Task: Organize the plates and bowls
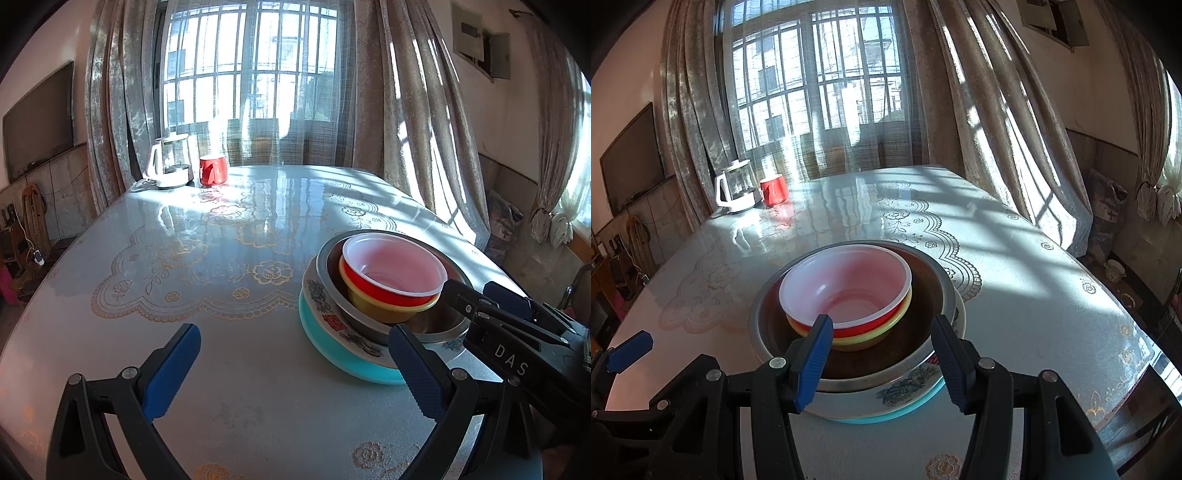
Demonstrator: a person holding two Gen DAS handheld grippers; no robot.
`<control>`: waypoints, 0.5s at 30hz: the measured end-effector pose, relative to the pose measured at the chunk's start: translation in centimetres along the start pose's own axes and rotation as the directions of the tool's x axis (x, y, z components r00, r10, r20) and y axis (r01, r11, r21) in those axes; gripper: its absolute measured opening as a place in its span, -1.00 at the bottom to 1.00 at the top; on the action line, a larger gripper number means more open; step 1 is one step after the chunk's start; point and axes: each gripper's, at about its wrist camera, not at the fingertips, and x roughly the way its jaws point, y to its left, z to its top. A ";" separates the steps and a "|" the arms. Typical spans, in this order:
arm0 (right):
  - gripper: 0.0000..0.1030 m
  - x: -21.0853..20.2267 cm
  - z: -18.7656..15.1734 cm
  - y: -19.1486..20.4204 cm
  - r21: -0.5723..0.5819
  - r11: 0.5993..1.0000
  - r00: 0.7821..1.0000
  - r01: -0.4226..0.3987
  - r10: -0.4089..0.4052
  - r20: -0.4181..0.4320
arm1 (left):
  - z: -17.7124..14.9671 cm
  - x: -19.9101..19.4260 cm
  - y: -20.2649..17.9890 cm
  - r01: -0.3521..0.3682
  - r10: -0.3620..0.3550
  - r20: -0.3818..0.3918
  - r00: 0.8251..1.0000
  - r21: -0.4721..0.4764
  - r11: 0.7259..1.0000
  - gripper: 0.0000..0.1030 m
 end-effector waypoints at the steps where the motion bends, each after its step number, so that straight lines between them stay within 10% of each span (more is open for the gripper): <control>1: 0.09 0.0 0.0 -0.1 0.001 1.000 1.000 -0.001 0.001 0.001 | 0.0 0.0 0.0 0.001 -0.001 -0.001 1.000 -0.001 1.000 0.98; 15: 0.09 -0.1 0.2 -0.4 0.012 1.000 1.000 -0.002 0.002 0.003 | 0.0 0.1 -0.2 0.004 -0.004 -0.003 1.000 0.009 1.000 0.98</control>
